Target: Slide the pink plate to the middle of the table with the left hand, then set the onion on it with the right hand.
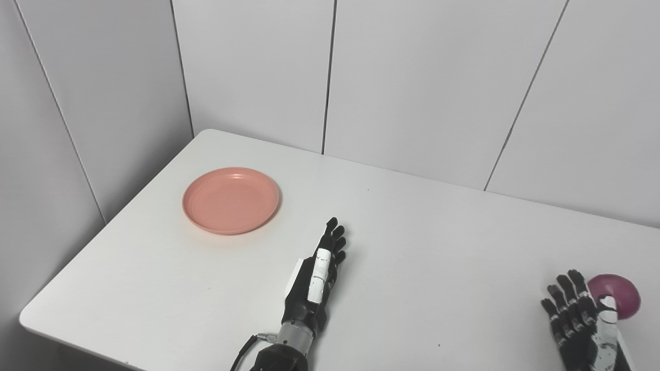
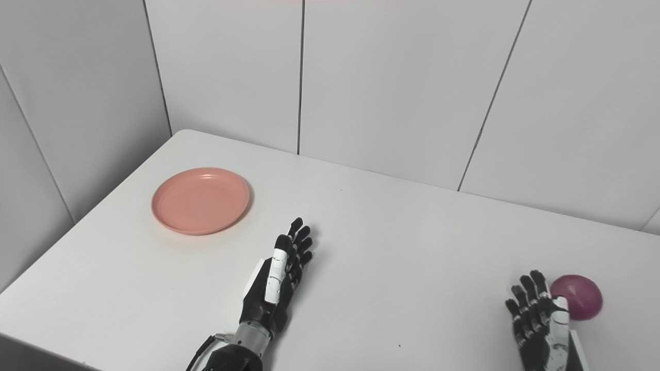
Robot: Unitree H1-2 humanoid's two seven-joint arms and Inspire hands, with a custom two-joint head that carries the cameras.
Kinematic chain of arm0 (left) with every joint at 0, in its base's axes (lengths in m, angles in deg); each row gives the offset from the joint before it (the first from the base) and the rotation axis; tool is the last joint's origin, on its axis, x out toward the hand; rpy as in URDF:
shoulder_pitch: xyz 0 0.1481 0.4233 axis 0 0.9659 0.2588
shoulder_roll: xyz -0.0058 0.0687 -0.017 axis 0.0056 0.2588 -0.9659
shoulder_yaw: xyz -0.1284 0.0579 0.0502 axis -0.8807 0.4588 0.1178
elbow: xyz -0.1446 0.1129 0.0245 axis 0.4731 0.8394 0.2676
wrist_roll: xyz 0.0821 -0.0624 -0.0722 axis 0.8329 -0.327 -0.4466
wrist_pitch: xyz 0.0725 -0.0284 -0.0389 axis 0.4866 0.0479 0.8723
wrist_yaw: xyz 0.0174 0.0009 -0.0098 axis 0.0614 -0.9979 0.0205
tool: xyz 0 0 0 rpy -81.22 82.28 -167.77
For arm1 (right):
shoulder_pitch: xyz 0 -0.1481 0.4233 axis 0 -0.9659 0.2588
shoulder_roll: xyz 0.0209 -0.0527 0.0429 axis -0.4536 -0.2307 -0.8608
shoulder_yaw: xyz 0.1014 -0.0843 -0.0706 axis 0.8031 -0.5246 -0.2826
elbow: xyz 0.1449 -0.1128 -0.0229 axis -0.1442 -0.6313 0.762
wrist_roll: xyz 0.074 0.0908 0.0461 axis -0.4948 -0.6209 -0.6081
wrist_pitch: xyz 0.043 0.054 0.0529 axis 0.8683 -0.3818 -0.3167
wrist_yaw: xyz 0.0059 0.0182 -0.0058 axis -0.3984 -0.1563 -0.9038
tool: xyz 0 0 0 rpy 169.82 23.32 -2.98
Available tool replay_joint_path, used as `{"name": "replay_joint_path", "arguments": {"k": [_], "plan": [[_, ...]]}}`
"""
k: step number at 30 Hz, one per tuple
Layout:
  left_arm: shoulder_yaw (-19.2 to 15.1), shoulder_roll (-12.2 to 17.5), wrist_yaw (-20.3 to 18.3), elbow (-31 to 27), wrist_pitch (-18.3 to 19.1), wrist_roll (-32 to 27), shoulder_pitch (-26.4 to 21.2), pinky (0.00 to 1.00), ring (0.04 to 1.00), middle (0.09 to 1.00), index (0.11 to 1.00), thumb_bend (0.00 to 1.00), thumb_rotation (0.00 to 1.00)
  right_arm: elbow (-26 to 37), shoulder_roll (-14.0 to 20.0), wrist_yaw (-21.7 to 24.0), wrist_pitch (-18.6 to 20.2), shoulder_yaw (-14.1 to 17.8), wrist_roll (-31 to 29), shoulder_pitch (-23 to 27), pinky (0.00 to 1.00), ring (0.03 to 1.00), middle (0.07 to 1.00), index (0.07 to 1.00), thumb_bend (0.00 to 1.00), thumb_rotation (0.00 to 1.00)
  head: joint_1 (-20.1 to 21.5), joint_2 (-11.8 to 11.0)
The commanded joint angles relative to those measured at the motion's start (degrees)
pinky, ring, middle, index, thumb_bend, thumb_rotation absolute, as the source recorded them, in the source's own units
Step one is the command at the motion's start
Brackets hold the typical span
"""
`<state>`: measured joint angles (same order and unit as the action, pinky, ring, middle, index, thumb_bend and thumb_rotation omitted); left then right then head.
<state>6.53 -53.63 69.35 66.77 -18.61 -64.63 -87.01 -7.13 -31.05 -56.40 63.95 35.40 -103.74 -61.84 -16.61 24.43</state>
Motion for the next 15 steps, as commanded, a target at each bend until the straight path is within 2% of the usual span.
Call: {"name": "replay_joint_path", "arguments": {"k": [1, 8, 15], "plan": [[-0.36, -0.61, 0.75, 2.58, 2.25, -0.07, 1.46, 1.00, 1.000, 1.000, 1.000, 0.81, 1.00, -2.77, -1.00, -0.48, -0.23, -0.43, 0.68, -2.56, 1.00, 1.000, 1.000, 1.000, 0.84, 1.00, 0.26, -0.01], [-0.55, 0.09, 0.01, 1.85, 2.15, -0.77, 1.45, 1.00, 1.000, 1.000, 1.000, 0.81, 1.00, -2.78, -1.32, -0.51, 0.01, -0.57, 0.85, -2.54, 1.00, 1.000, 1.000, 1.000, 0.84, 1.00, 0.47, -0.50], [-1.87, 2.24, -2.05, -5.48, 7.96, -4.40, -1.36, 1.00, 1.000, 1.000, 1.000, 0.89, 0.99, -3.63, -1.46, -0.24, -0.66, -0.83, 1.26, -2.36, 1.00, 1.000, 1.000, 1.000, 0.85, 1.00, 0.58, -1.90]]}}
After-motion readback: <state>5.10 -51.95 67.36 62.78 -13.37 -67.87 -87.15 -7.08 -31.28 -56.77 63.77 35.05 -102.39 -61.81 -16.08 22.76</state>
